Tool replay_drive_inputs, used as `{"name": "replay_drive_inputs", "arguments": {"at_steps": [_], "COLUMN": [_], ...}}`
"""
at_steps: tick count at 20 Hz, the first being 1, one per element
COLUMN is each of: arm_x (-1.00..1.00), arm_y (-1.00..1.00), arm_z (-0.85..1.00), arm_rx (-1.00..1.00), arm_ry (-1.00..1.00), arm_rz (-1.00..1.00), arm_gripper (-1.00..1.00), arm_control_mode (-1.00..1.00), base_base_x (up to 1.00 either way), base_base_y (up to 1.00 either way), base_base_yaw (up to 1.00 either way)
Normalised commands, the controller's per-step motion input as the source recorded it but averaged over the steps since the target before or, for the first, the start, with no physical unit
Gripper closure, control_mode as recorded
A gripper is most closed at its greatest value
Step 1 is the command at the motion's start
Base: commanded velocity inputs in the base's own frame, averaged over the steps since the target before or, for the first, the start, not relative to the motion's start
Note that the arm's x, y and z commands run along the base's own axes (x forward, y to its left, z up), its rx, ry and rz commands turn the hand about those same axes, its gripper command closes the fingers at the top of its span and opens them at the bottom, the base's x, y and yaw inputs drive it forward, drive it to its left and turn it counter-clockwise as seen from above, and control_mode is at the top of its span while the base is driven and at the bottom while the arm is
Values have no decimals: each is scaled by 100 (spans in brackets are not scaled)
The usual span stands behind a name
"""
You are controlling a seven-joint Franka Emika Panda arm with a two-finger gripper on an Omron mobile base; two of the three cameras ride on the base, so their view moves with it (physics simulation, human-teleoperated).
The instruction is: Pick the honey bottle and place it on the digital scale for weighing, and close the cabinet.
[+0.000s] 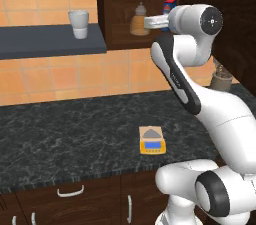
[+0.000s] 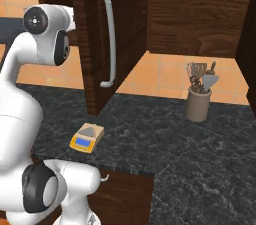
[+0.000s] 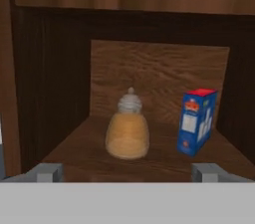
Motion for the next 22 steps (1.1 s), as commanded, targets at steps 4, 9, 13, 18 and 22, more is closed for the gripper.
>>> {"name": "replay_drive_inputs", "arguments": {"at_steps": [4,9,13,18,22], "arm_x": [56,61,70,66,55], "arm_y": [1,0,0,0,3], "arm_z": [0,0,0,0,0], "arm_rx": [0,0,0,0,0], "arm_ry": [6,2,2,3,4], "arm_rz": [1,2,1,0,0], "arm_gripper": [-100,-100,-100,-100,-100], "arm_control_mode": [-100,-100,-100,-100,-100], "base_base_x": [0,0,0,0,0], "base_base_y": [0,0,0,0,0], "base_base_yaw": [0,0,0,0,0]}}
